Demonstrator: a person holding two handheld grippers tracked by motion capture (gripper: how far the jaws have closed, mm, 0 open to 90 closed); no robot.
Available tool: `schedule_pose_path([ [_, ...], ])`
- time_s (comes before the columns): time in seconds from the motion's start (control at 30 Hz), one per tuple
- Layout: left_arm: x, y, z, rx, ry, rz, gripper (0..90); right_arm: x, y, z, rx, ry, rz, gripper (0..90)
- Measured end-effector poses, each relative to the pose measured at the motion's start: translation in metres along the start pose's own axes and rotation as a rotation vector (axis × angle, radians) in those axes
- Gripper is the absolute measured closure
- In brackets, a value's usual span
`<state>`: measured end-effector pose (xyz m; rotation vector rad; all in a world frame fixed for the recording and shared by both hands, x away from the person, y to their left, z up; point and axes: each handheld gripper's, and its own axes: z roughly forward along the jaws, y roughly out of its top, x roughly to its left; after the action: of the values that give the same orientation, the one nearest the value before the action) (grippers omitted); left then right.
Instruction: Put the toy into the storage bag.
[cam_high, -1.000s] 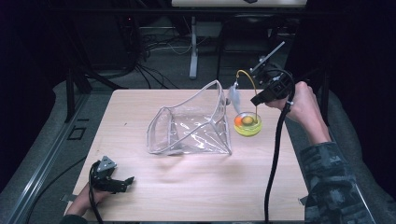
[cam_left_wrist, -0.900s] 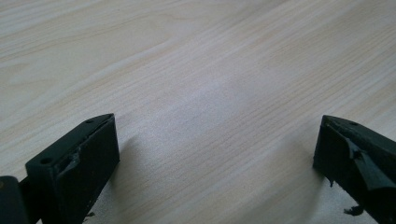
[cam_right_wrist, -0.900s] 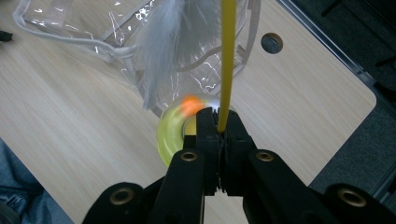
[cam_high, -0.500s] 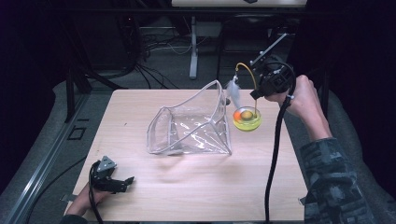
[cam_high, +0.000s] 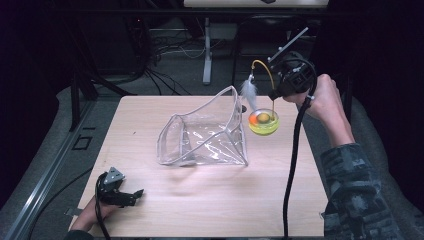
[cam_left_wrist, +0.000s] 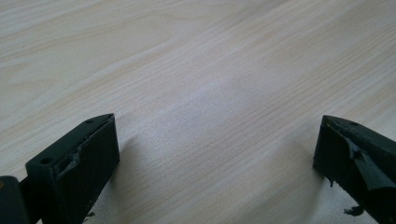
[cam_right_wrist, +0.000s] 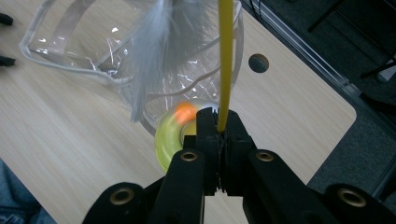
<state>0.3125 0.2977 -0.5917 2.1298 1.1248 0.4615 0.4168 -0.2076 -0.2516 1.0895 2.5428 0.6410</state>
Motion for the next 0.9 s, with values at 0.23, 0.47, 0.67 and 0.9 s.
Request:
schedule_pose_path([
  [0.23,0.0,0.0,0.0,0.0,0.001,0.001,0.0,0.003,0.008,-0.008,-0.014,-0.009,-0.008,88.0],
  [0.47,0.0,0.0,0.001,-0.007,0.003,-0.003,0.0,0.002,0.014,-0.014,-0.039,-0.001,-0.001,88.0],
  [0.67,0.0,0.0,0.0,-0.002,0.002,-0.002,0.0,0.003,0.021,-0.016,-0.051,-0.006,-0.006,88.0],
  [0.9,0.0,0.0,0.0,-0.001,0.002,-0.002,0.0,0.007,0.029,-0.02,-0.07,-0.014,-0.013,88.0],
])
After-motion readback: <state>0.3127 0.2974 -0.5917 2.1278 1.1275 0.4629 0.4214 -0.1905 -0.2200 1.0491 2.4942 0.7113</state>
